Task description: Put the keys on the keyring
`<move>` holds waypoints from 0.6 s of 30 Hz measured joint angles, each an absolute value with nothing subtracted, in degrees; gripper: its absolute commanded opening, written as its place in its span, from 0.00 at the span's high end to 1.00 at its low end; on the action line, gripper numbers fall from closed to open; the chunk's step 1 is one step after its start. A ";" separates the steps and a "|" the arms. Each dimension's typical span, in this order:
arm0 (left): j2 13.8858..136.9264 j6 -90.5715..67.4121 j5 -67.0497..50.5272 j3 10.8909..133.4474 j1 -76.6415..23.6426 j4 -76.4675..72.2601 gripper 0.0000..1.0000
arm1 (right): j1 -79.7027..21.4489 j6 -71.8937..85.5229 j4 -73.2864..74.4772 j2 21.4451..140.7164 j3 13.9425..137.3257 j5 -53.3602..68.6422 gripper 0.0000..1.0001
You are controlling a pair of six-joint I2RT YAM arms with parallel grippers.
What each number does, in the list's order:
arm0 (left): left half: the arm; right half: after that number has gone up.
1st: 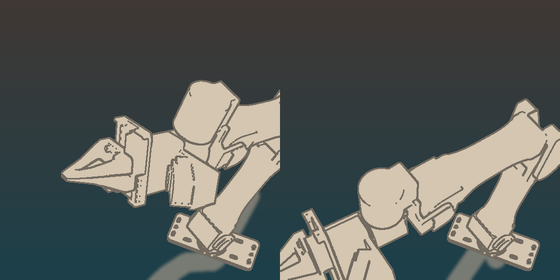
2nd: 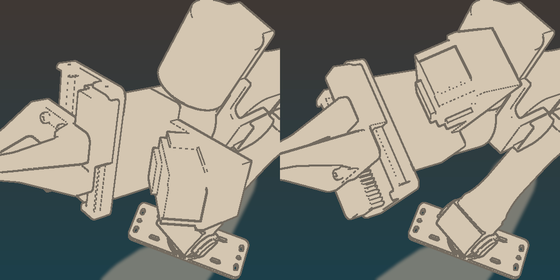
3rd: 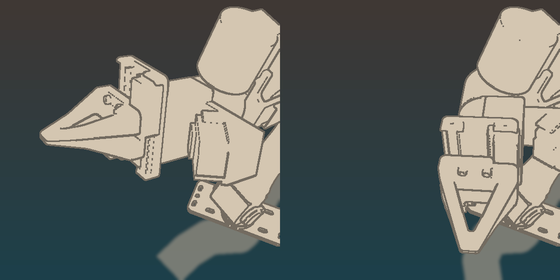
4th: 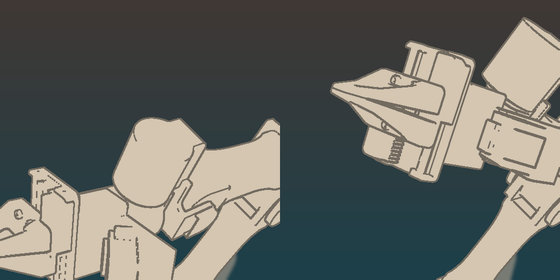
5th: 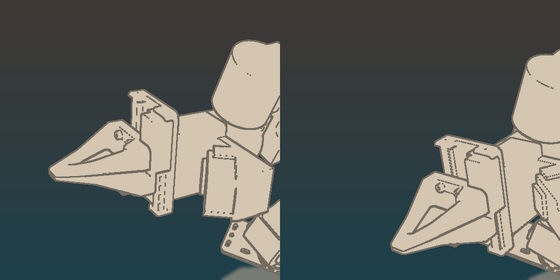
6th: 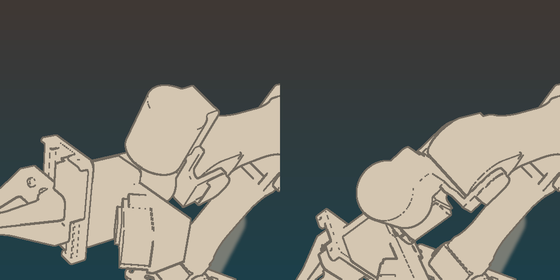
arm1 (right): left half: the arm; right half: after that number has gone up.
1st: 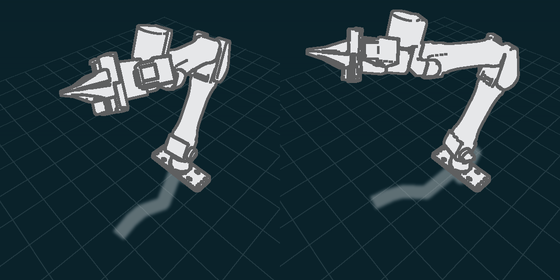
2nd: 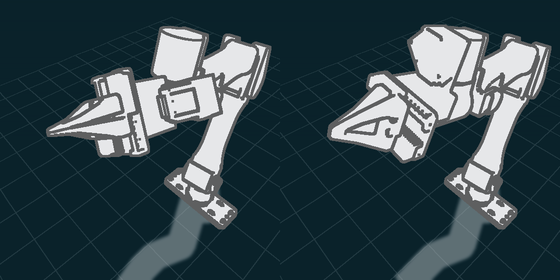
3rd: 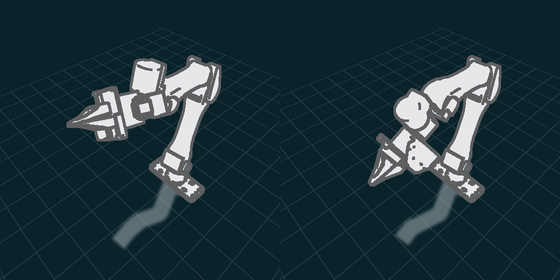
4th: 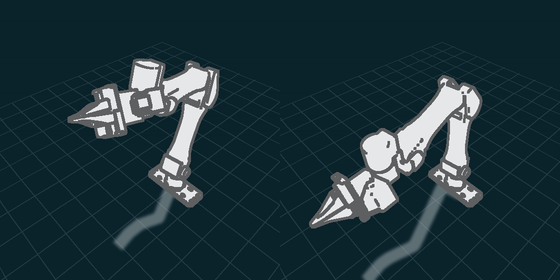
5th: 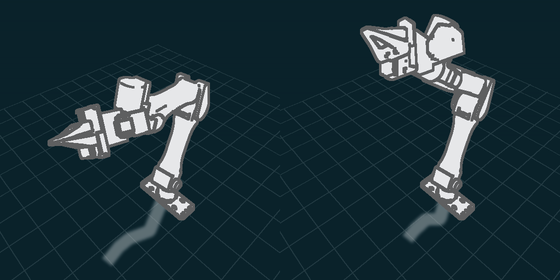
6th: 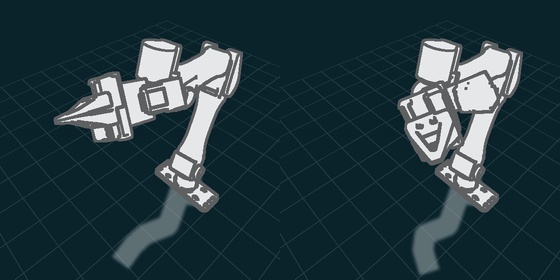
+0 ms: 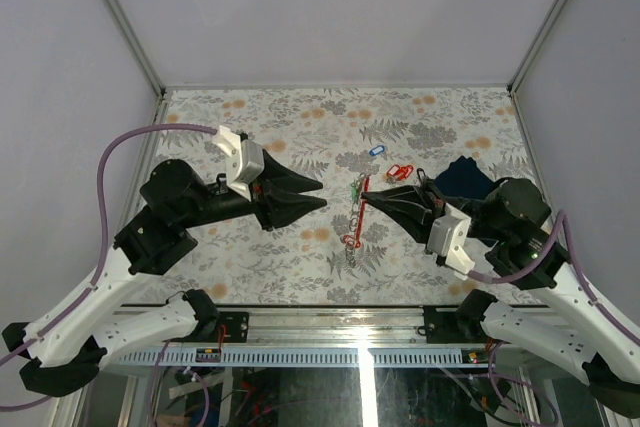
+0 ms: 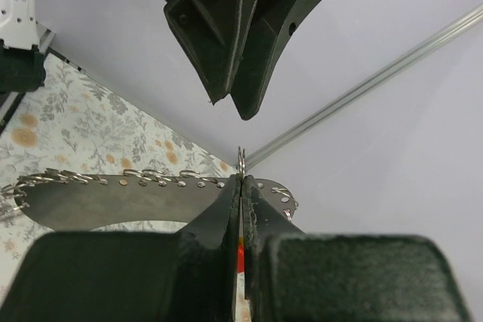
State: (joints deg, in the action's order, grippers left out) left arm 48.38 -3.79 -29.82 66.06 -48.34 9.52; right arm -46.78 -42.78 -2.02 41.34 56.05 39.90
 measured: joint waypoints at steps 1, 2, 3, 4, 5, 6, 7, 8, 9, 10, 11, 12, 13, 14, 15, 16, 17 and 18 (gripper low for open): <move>48.51 -3.81 -29.82 66.06 -48.34 9.52 0.68 | -46.78 -41.69 -2.37 41.32 56.03 39.81 1.00; 48.58 -3.84 -29.85 66.06 -48.34 9.50 0.68 | -46.78 -40.14 -3.25 41.17 55.77 39.68 1.00; 48.60 -3.84 -29.85 66.06 -48.34 9.50 0.68 | -46.78 -38.44 -4.36 40.99 55.35 39.59 1.00; 48.58 -3.84 -29.91 66.06 -48.34 9.50 0.69 | -46.78 -36.71 -5.50 40.91 54.83 39.48 1.00; 48.56 -3.84 -30.00 66.06 -48.34 9.45 0.69 | -46.78 -34.87 -6.61 40.84 54.33 39.44 1.00; 48.51 -3.86 -30.09 66.06 -48.34 9.45 0.70 | -46.78 -33.36 -7.42 40.80 54.00 39.44 1.00; 48.47 -3.90 -30.24 66.06 -48.34 9.43 0.71 | -46.78 -31.53 -8.60 40.82 53.60 39.44 1.00; 48.42 -4.03 -30.50 66.06 -48.34 9.34 0.72 | -46.78 -29.50 -9.91 40.82 53.19 39.46 1.00; 48.36 -4.14 -30.70 66.06 -48.34 9.15 0.73 | -46.78 -27.40 -11.38 40.84 52.77 39.46 1.00; 48.29 -4.25 -31.05 66.06 -48.34 8.95 0.73 | -46.78 -25.41 -12.93 40.86 52.34 39.48 1.00; 48.18 -4.29 -31.38 66.06 -48.34 8.71 0.73 | -46.78 -23.42 -14.52 40.91 51.88 39.51 1.00; 48.14 -4.36 -31.81 66.08 -48.34 8.51 0.73 | -46.78 -21.39 -16.19 41.10 51.44 39.48 1.00; 48.10 -4.43 -32.42 66.08 -48.34 8.12 0.73 | -46.78 -19.38 -17.87 41.32 51.00 39.48 1.00; 48.10 -4.51 -33.06 66.08 -48.34 7.68 0.73 | -46.78 -17.54 -19.49 41.60 50.63 39.51 1.00; 48.10 -4.54 -33.41 66.08 -48.34 7.25 0.73 | -46.78 -15.75 -21.17 41.89 50.28 39.55 1.00; 48.10 -4.60 -33.93 66.08 -48.34 6.79 0.74 | -46.78 -13.91 -22.96 42.28 49.95 39.59 1.00; 48.12 -4.71 -34.50 66.08 -48.34 6.26 0.74 | -46.78 -12.01 -24.84 42.68 49.69 39.64 1.00; 48.18 -4.75 -35.07 66.11 -48.34 5.69 0.75 | -46.78 -10.24 -26.76 43.07 49.39 39.64 1.00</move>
State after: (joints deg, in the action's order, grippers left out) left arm 48.18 -4.75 -35.07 66.11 -48.34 5.69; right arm -46.78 -10.24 -26.76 43.07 49.39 39.64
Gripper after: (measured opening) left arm 0.266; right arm 0.011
